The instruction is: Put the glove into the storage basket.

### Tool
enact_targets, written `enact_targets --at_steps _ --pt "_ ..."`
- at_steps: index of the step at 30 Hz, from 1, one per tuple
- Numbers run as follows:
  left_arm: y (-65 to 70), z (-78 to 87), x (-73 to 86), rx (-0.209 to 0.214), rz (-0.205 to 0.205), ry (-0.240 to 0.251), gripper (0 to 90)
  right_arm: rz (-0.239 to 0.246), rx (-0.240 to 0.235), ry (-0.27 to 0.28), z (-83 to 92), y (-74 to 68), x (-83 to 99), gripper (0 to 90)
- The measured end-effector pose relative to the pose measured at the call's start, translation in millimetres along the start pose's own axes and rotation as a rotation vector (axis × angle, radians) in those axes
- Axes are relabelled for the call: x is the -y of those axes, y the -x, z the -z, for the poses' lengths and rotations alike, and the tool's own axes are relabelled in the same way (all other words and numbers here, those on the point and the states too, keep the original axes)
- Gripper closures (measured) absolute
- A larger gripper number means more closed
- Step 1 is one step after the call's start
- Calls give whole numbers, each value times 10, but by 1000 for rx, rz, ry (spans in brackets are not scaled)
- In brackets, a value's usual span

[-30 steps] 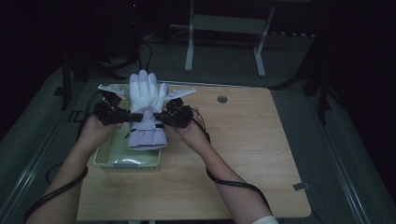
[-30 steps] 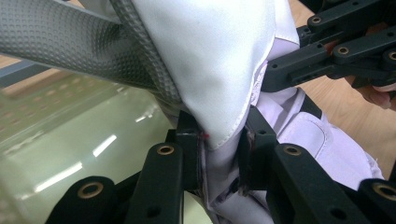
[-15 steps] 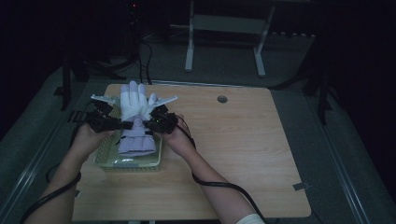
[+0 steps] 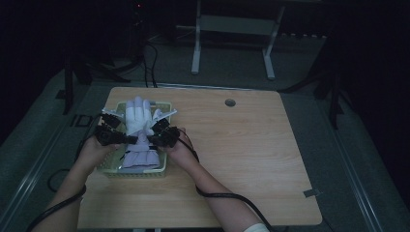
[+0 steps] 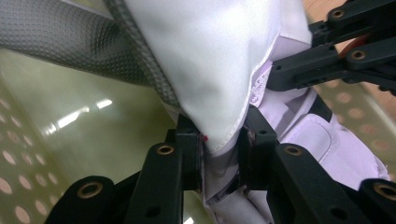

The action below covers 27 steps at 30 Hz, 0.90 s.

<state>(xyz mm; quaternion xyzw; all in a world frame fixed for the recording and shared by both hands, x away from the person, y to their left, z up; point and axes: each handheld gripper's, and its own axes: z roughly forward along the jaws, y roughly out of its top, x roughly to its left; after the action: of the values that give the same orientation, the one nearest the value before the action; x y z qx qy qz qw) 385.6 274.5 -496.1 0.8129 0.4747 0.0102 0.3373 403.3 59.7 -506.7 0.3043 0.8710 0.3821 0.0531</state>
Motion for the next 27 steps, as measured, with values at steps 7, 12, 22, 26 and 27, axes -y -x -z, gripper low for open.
enact_targets --at_steps 7,12,22,26,27 --pt "-25 -41 21 -22 15 -15 731 55 63 -34 -60 -92 -29 811" --pt "-60 -62 71 -20 38 -34 727 67 75 -57 -92 -137 -34 768" --pt "5 -138 81 -195 34 -47 465 61 60 -37 -45 -70 -44 459" --pt "20 -100 79 -216 40 6 271 65 15 -10 12 -41 -51 412" --pt "41 -46 88 -218 33 61 271 65 15 -10 12 -41 -51 402"
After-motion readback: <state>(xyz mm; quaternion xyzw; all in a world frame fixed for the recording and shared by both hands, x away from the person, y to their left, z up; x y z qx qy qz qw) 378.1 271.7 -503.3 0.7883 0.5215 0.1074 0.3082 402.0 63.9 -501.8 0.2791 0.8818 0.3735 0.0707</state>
